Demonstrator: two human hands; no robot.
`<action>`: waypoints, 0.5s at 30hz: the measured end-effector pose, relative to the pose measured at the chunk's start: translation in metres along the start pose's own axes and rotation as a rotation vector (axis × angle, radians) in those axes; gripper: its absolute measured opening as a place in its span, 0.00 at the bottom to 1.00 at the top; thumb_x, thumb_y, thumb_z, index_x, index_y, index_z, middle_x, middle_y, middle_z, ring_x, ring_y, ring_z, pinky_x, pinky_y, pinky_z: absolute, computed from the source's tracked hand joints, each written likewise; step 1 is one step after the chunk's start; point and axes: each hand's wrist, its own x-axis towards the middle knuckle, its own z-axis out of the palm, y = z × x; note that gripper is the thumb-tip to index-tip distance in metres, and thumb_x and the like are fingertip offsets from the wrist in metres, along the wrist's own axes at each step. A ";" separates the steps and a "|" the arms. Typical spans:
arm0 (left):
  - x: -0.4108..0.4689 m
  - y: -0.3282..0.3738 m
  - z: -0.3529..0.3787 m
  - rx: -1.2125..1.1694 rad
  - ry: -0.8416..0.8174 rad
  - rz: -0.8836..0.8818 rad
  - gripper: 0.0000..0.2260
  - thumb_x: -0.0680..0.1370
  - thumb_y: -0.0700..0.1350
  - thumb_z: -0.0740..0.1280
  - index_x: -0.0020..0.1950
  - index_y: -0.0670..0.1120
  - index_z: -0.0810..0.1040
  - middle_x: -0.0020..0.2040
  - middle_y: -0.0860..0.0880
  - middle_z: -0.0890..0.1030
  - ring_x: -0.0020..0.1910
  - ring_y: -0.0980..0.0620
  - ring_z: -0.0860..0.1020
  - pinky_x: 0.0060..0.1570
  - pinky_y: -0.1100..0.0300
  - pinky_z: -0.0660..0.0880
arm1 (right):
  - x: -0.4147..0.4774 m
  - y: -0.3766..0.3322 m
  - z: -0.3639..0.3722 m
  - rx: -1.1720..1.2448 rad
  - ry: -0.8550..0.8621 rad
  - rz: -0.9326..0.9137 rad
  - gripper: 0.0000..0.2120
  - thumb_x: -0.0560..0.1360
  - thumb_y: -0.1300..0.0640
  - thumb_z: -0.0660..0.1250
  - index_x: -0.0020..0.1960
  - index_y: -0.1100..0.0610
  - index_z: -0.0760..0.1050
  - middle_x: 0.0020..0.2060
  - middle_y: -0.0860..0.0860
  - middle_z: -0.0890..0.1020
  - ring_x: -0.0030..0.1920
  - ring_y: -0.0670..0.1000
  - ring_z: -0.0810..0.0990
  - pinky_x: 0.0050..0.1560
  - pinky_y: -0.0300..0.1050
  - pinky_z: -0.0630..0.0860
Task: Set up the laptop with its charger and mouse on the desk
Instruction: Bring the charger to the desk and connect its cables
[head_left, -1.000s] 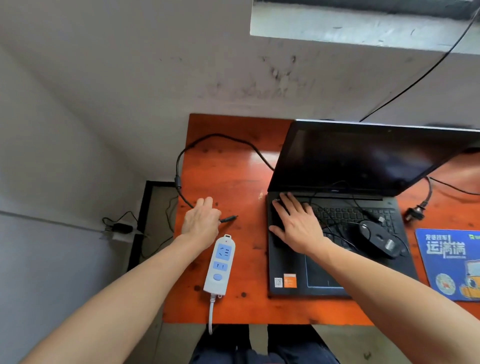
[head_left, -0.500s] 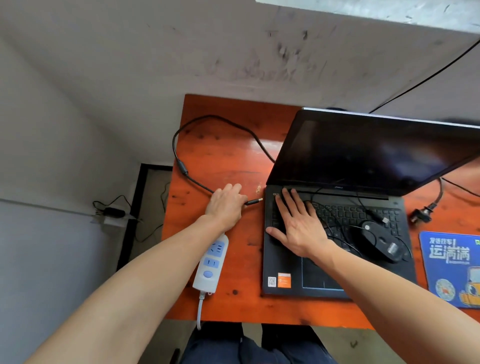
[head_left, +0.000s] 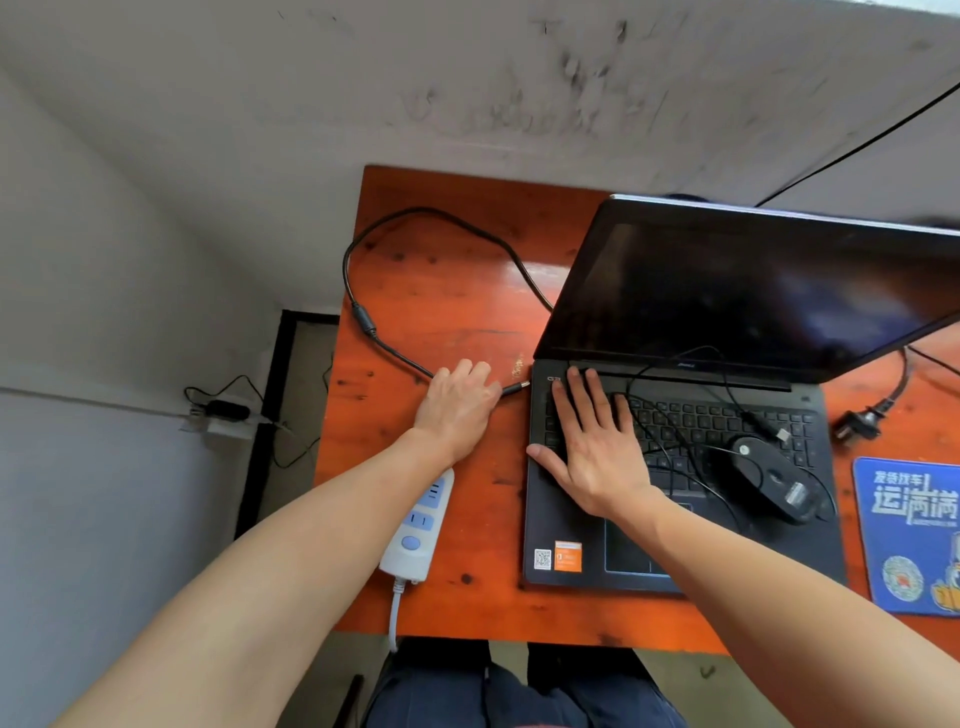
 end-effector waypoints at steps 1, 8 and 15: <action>-0.001 -0.001 -0.001 0.010 0.003 0.013 0.07 0.78 0.39 0.61 0.48 0.45 0.79 0.46 0.45 0.75 0.47 0.44 0.74 0.39 0.54 0.60 | 0.000 0.001 0.001 -0.002 0.012 0.002 0.41 0.76 0.30 0.45 0.79 0.56 0.52 0.78 0.56 0.53 0.79 0.55 0.45 0.74 0.63 0.54; -0.003 -0.007 0.005 0.103 0.053 0.077 0.05 0.67 0.39 0.74 0.37 0.47 0.81 0.35 0.48 0.74 0.35 0.47 0.74 0.31 0.57 0.59 | 0.000 0.001 0.008 0.011 0.059 0.004 0.40 0.76 0.30 0.47 0.78 0.56 0.54 0.78 0.55 0.53 0.79 0.55 0.46 0.74 0.63 0.54; 0.009 -0.010 0.003 0.035 0.081 0.056 0.05 0.69 0.39 0.73 0.36 0.47 0.79 0.36 0.48 0.74 0.36 0.45 0.74 0.32 0.57 0.60 | 0.000 0.001 0.008 0.022 0.073 0.008 0.40 0.76 0.30 0.48 0.78 0.56 0.54 0.78 0.55 0.53 0.79 0.55 0.46 0.74 0.63 0.53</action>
